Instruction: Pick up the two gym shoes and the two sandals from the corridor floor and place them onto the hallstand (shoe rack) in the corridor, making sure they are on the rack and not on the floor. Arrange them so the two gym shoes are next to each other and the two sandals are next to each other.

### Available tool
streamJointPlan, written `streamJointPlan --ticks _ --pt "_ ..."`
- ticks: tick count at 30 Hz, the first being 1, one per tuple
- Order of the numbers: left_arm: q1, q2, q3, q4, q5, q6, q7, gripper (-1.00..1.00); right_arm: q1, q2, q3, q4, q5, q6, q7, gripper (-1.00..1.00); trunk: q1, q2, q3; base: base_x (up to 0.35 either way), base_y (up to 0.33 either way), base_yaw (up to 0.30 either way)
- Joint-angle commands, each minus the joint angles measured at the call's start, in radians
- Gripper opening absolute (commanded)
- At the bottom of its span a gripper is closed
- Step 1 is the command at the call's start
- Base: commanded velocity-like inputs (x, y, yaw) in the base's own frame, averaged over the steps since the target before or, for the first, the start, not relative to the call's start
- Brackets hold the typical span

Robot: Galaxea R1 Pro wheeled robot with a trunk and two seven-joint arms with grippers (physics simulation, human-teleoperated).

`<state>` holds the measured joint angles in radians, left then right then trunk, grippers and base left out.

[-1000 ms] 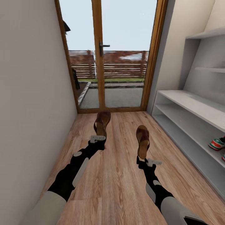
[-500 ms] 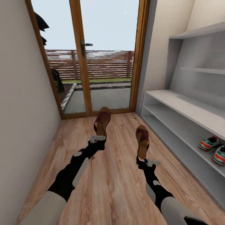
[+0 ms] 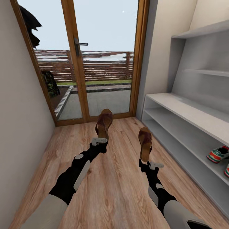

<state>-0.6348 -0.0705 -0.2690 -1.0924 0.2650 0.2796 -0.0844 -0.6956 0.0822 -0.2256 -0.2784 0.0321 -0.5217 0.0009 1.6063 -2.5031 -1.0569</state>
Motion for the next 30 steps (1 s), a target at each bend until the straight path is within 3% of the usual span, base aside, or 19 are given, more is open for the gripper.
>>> streamJointPlan --ticks 1,12,30 --pt "0.0 0.0 0.001 -0.001 0.008 0.006 -0.001 -1.0 -0.001 0.001 -0.006 0.001 0.002 -0.003 0.001 -1.0 0.0 0.0 -0.001 0.348 0.0 -0.22" --pt "0.0 0.0 0.001 -0.001 0.008 0.006 -0.001 -1.0 -0.001 0.001 -0.005 0.001 0.002 -0.003 0.001 -1.0 0.0 0.0 -0.001 0.341 0.087 -0.228" --pt "0.0 0.0 0.001 -0.001 0.008 0.006 -0.001 -1.0 -0.001 0.001 -0.005 0.001 0.005 -0.003 0.001 -1.0 0.0 0.0 -0.001 0.29 0.235 -0.029"
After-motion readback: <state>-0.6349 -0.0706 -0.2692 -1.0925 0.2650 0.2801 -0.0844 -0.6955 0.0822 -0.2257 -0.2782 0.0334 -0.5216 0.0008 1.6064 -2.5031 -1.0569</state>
